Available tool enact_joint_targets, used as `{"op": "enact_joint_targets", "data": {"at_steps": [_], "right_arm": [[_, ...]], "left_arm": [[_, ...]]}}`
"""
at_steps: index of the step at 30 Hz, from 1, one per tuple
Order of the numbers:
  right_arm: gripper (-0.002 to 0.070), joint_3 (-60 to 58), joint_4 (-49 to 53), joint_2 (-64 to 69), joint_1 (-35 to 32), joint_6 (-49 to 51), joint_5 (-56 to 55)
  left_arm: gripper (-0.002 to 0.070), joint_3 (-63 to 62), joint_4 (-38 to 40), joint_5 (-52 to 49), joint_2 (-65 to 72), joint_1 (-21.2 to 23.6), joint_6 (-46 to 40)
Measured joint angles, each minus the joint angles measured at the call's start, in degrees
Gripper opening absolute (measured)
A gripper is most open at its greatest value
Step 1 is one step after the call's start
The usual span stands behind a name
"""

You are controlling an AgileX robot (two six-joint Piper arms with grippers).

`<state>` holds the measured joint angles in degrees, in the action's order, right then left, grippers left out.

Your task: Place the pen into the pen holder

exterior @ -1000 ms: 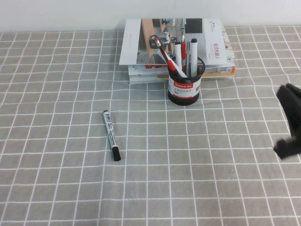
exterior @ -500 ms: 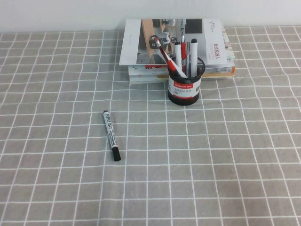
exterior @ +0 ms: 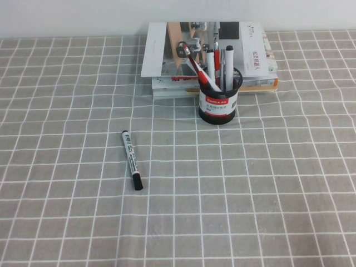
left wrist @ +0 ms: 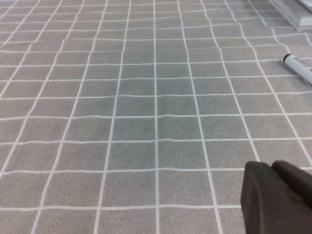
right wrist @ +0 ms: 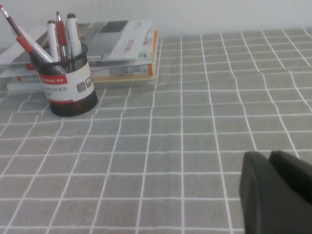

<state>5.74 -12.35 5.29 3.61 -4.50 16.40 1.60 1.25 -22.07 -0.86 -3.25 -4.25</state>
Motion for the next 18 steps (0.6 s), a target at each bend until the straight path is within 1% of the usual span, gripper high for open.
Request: {"op": "enact_joint_targets", "data": {"at_steps": [3,5,10,14,18], "right_arm": [[-0.0012,0.0,0.1,-1.2,-0.1,-0.1,2.1],[-0.0012,-0.7,0.1,-1.2,-0.1,-0.1,1.7],[-0.0012,-6.7,0.9,-2.3,-0.1,-0.1,-5.3],[-0.0012,-7.2,2.6,-5.6,-0.7,1.9,-1.6],[-0.0012,-7.3,9.7,-5.7,-0.8,10.0,4.0]], "left_arm": [[-0.0004,0.0,0.0,0.0,0.0,0.0,0.0],[-0.0004,0.0,0.0,0.0,0.0,0.0,0.0],[-0.0004,0.0,0.0,0.0,0.0,0.0,0.0],[-0.0004,0.0,0.0,0.0,0.0,0.0,0.0],[-0.0004,0.0,0.1,0.0,0.0,0.0,0.0]]}}
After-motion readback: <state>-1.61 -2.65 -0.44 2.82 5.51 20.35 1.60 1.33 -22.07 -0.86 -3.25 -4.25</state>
